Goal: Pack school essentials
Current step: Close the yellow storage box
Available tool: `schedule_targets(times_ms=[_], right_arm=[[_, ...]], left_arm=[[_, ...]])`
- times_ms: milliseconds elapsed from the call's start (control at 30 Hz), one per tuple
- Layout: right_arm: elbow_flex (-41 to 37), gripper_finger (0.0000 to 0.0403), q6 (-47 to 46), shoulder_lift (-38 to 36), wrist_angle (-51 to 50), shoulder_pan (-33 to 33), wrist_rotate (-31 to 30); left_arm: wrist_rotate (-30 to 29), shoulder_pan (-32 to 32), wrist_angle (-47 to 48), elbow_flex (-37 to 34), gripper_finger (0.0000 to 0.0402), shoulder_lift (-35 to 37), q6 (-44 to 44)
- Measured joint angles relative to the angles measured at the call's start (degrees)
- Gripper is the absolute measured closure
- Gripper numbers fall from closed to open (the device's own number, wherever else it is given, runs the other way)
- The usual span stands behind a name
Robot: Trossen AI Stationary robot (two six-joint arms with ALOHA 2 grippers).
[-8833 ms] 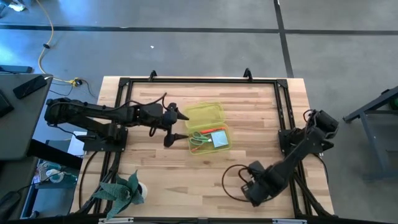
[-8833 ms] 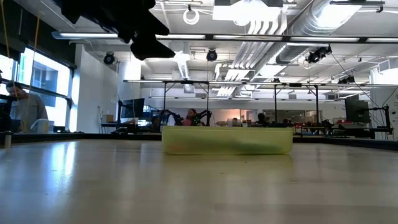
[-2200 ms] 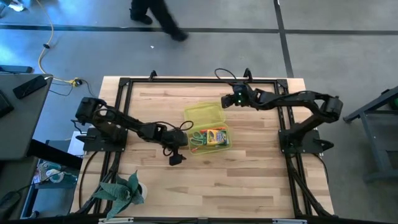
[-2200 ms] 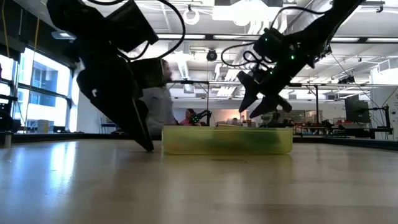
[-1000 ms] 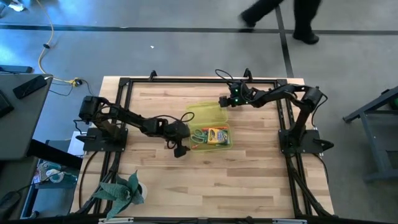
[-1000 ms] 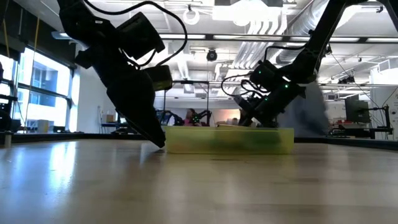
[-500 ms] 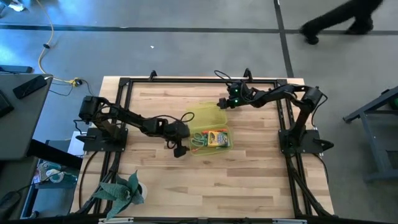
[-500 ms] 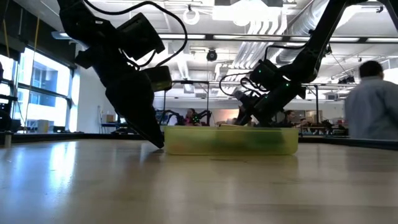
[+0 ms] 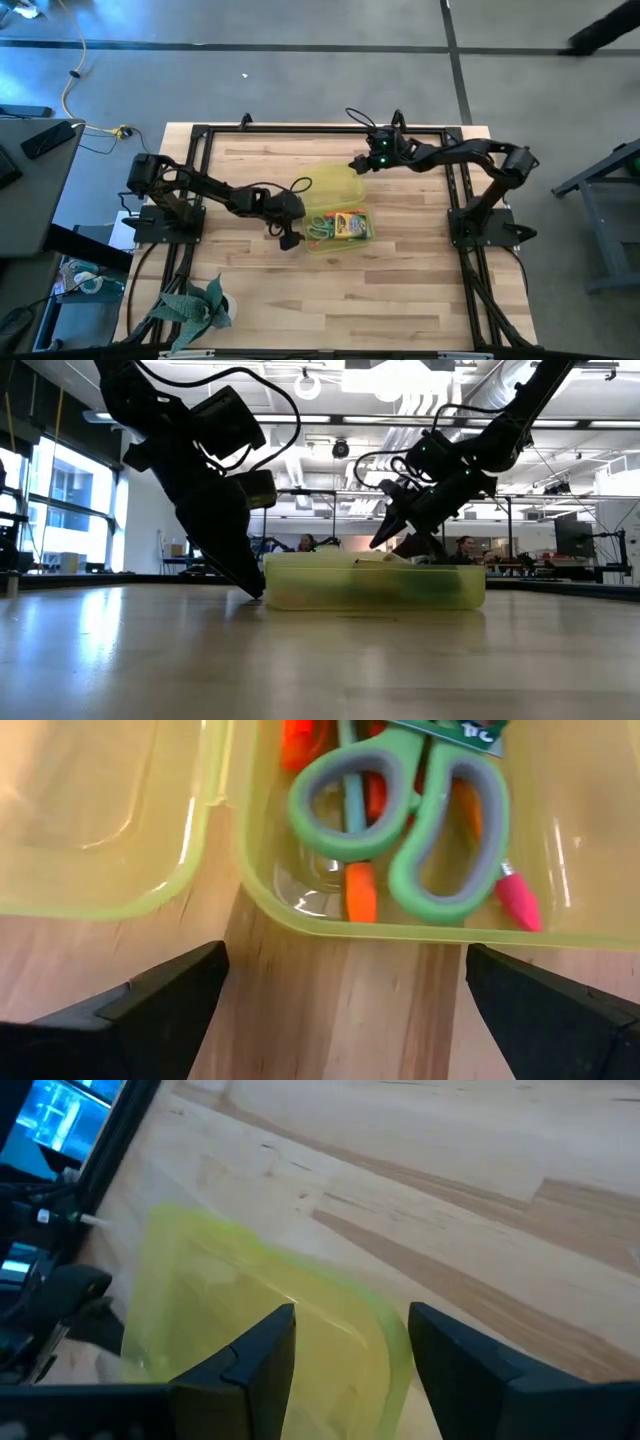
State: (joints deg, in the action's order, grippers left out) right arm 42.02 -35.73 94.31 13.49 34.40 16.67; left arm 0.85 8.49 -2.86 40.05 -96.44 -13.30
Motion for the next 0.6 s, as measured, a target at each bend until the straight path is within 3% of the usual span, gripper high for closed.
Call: schedule_targets(times_ms=[600], right_arm=[[0.0,0.0217,4.99,-9.82,-9.82,-3.7,-3.36]], left_arm=[[-3.12,0.17,0.55,0.0,0.0002,0.02,-0.07]])
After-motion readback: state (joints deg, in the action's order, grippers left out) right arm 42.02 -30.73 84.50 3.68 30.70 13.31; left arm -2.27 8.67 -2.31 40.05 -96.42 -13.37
